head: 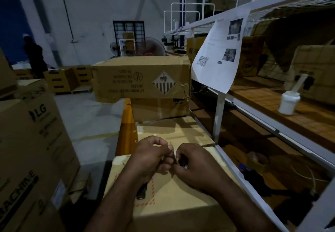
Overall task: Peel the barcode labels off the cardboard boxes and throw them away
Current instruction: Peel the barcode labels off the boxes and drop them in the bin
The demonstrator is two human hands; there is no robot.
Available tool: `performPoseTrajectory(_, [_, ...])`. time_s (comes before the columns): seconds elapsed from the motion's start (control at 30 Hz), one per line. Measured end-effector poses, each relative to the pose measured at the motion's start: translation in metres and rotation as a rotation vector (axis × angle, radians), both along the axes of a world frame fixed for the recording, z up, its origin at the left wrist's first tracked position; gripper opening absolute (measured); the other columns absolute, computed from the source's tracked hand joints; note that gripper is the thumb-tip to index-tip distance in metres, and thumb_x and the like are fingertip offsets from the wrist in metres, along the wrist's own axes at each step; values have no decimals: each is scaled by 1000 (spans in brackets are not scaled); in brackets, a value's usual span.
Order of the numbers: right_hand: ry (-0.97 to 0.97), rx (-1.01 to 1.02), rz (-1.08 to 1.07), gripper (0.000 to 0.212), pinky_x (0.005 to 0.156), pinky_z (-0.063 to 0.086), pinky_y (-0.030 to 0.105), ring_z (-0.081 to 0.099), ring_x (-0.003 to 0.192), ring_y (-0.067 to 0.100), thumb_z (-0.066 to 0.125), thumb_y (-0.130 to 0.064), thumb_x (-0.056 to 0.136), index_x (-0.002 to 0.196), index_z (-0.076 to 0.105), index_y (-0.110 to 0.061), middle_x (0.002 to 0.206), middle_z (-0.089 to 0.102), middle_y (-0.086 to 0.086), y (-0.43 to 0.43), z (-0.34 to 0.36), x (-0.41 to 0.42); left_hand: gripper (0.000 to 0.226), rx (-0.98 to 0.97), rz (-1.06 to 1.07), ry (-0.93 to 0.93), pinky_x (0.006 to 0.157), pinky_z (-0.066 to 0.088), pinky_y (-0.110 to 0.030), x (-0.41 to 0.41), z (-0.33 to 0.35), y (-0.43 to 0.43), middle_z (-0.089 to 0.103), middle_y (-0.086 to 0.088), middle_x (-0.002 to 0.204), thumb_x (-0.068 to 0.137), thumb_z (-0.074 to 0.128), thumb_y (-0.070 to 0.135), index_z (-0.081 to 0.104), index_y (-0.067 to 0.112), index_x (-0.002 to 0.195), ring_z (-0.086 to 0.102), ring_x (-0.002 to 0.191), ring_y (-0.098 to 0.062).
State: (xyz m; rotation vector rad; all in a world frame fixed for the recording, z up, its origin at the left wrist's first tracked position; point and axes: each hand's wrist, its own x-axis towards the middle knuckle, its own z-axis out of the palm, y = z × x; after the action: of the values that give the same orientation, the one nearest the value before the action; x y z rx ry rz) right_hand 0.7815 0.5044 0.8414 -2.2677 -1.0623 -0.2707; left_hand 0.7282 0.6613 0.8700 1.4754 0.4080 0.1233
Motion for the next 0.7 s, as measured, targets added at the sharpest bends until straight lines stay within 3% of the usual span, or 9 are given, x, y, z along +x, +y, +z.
performPoseTrajectory(0.03, [31,21,-11,15,60,47,31,50,71,7,64,-43,80,78,54,-32,75,54,-10,-1,0,1,6,87,-2,-19,51,47,-31,0,-1,2,69,-12,72,94,61,7,61,13,97,58,57,-21])
performPoseTrajectory(0.1, [123,79,-23,11,59,47,32,53,68,9,65,-40,82,83,61,-30,73,59,-6,-3,2,4,17,414,9,-56,55,51,-33,2,0,8,69,-3,85,93,59,9,64,25,92,61,67,-18])
performPoseTrajectory(0.17, [214,133,-24,9,59,46,31,56,67,8,68,-39,82,84,64,-30,73,62,-5,-5,5,7,32,717,-97,-93,61,55,-23,4,7,14,60,9,110,89,68,11,63,39,103,63,88,-13])
performPoseTrajectory(0.23, [268,178,-30,8,59,47,31,58,69,10,70,-35,83,83,64,-31,74,63,-5,-8,6,10,57,867,-324,-96,71,49,-12,9,13,16,46,17,132,82,77,14,54,45,124,53,111,-8])
performPoseTrajectory(0.33, [369,237,-29,8,61,52,35,62,69,13,72,-26,83,86,66,-29,74,66,-2,-10,7,11,70,1024,-493,-109,96,44,-24,21,16,12,44,19,139,74,83,18,50,47,130,41,125,-5])
performPoseTrajectory(0.5, [501,344,-39,9,60,55,44,68,70,25,75,-23,80,84,68,-26,76,70,7,-12,10,8,50,1056,-472,-171,87,54,-30,35,16,6,67,13,111,70,85,20,66,32,115,61,101,-6])
performPoseTrajectory(0.63, [483,417,13,7,57,49,26,64,66,8,74,-20,85,88,68,-23,75,69,-2,-14,15,2,27,816,-439,-246,64,54,-20,33,8,12,72,10,82,75,80,8,73,27,92,69,76,-2])
performPoseTrajectory(0.7, [440,475,12,6,60,50,21,66,74,5,73,-20,85,88,67,-20,78,69,-4,-16,16,-2,22,687,-445,-245,60,53,-16,28,8,12,74,6,72,76,79,0,75,22,80,72,69,-5])
